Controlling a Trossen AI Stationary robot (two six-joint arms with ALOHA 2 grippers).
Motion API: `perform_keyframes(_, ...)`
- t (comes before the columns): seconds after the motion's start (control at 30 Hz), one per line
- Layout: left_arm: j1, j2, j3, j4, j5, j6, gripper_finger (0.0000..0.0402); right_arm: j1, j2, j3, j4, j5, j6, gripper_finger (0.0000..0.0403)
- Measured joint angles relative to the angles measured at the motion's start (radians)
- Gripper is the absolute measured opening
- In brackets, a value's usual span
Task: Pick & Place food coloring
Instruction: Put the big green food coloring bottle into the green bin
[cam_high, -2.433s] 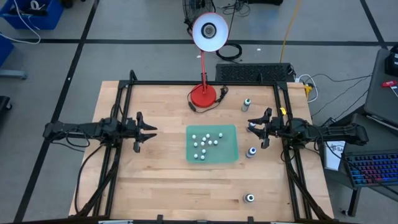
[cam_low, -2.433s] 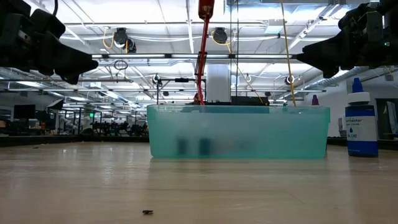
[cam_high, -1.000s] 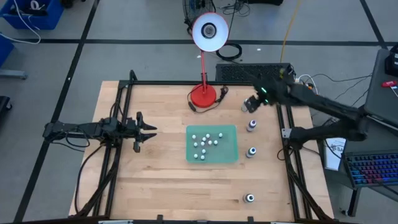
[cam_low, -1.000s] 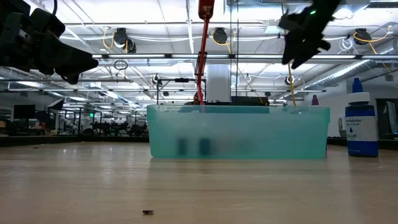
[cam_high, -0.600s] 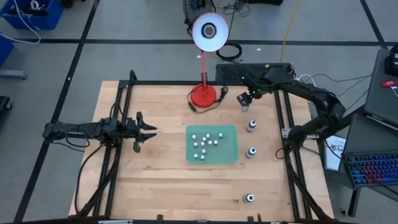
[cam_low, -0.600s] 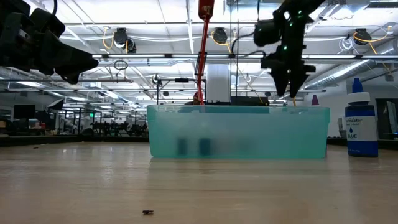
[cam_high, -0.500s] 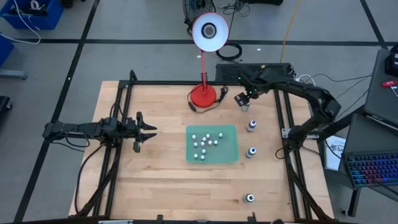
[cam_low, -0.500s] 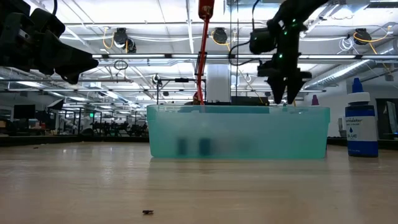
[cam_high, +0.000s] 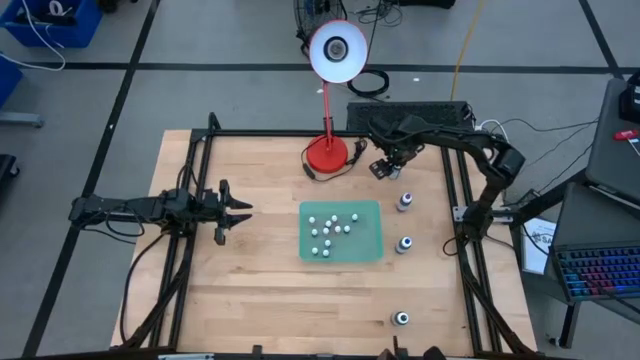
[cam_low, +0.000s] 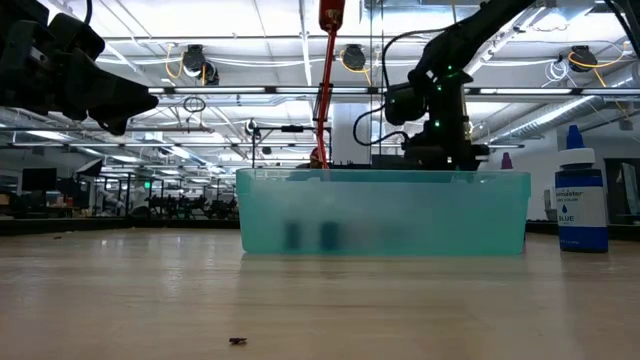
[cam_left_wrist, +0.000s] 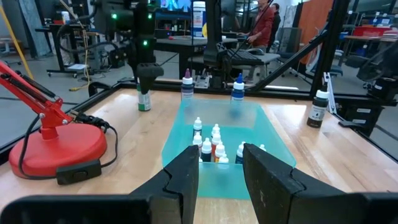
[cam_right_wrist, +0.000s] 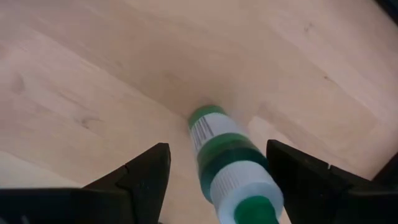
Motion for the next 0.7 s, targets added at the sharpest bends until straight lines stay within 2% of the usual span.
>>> perform_keyframes(0.27, 0.000, 0.000, 0.000, 0.000, 0.000, 0.000, 0.0127, 0.000, 0.000, 0.000, -0.028, 0.006, 0.004, 0.0251)
perform_keyframes(0.5, 0.000, 0.000, 0.000, 0.000, 0.000, 0.000, 0.0127, 0.000, -0.002, 0.001, -0.063, 0.075, 0.023, 0.0251)
perform_keyframes(0.7, 0.000, 0.000, 0.000, 0.000, 0.000, 0.000, 0.0127, 0.000, -0.001, 0.001, -0.055, 0.080, 0.030, 0.0251)
